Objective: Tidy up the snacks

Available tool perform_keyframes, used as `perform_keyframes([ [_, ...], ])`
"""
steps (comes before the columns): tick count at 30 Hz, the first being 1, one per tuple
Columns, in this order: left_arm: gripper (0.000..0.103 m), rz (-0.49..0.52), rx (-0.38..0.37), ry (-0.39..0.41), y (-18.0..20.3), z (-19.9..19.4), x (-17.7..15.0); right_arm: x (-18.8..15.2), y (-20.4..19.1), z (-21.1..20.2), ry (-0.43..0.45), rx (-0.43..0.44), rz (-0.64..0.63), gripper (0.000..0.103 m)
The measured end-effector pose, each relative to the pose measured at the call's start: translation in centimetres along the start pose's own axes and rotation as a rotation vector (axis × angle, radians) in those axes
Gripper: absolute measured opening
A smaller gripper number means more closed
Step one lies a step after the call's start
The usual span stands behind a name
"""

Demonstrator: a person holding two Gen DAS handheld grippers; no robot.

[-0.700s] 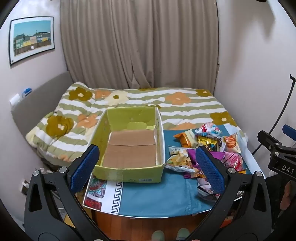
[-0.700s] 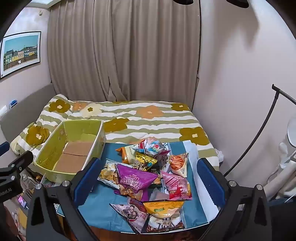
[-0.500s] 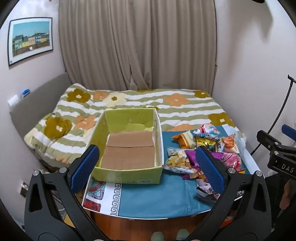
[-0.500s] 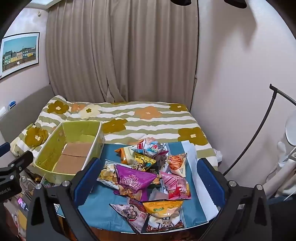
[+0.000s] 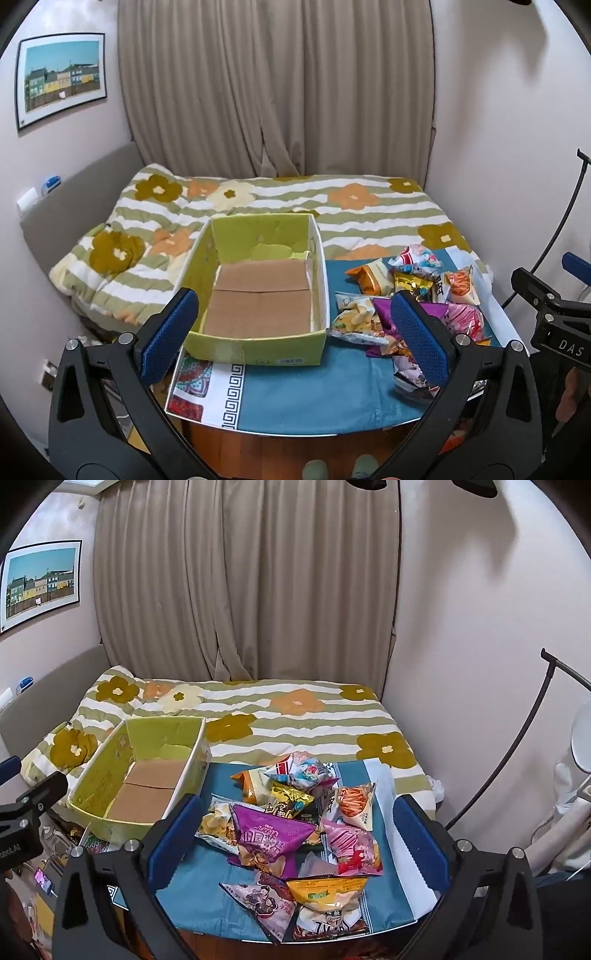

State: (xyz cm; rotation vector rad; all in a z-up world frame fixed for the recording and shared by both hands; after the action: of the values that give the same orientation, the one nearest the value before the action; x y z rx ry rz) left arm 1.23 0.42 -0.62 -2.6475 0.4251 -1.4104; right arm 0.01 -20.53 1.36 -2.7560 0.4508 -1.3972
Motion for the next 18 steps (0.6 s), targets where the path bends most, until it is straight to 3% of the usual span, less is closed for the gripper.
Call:
perform_keyframes([
  [18, 0.103, -0.01, 0.015, -0.009, 0.06, -0.25, 0.13, -0.41, -0.43, -0.11, 0.006, 0.018, -0.009, 0.103],
])
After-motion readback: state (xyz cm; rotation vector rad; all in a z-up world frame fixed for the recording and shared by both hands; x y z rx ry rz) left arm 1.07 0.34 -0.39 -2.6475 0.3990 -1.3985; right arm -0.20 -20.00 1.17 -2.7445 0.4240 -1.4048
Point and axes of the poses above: each gripper's, at about its wrist camera, not at the fingertips, and z roughly the way its jaws point, y to its right, x to its top, the point moved 1 cm from there along z, roughly the way its jaws point, and after that the axes turned 14 degrees about z, right-handed, at the moved point
